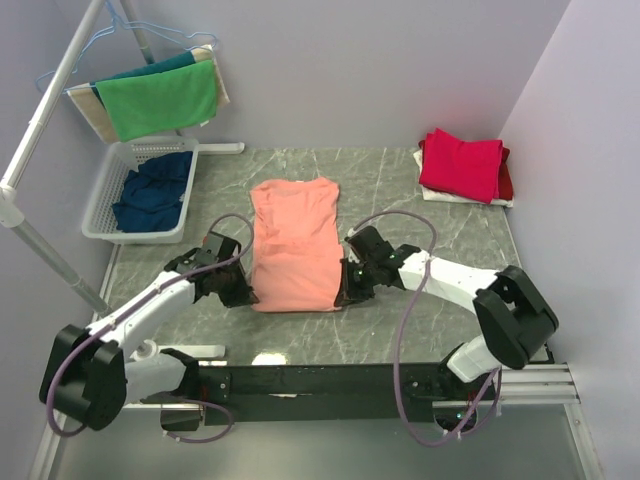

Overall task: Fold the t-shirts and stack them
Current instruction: Fold the tshirt

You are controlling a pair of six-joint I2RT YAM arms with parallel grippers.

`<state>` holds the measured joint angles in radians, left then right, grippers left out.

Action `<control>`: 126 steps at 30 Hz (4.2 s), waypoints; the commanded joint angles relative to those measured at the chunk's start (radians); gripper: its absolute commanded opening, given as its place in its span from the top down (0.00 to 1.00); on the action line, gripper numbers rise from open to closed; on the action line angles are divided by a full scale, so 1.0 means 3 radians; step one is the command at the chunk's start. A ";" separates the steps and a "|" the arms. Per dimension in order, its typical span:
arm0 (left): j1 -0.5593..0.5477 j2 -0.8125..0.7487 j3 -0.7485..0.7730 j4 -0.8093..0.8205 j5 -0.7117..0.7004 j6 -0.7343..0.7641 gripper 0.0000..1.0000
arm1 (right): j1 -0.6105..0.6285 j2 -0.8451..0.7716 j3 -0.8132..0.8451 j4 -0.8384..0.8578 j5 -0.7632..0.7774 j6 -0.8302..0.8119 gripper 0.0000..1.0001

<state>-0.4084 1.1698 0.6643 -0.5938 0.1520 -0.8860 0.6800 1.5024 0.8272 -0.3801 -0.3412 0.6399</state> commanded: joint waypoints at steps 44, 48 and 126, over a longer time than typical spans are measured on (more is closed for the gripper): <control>-0.0015 0.1023 0.2198 -0.0879 -0.1222 -0.0233 0.99 | -0.0523 0.0799 0.2248 -0.0717 0.0396 -0.0563 1.00; 0.0118 0.1377 0.2545 -0.0838 -0.1304 -0.0079 0.99 | -0.0610 0.1117 0.2524 -0.0691 0.0355 -0.0558 1.00; 0.0247 0.2671 0.2193 -0.0311 -0.0854 0.0836 0.34 | -0.0687 0.2309 0.2622 -0.0701 -0.0054 -0.0410 0.90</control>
<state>-0.3328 1.9427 1.3598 -0.5625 0.0437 -0.6655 0.4671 2.1540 1.6093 -0.5529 -0.3935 0.5045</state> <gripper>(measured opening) 0.660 0.111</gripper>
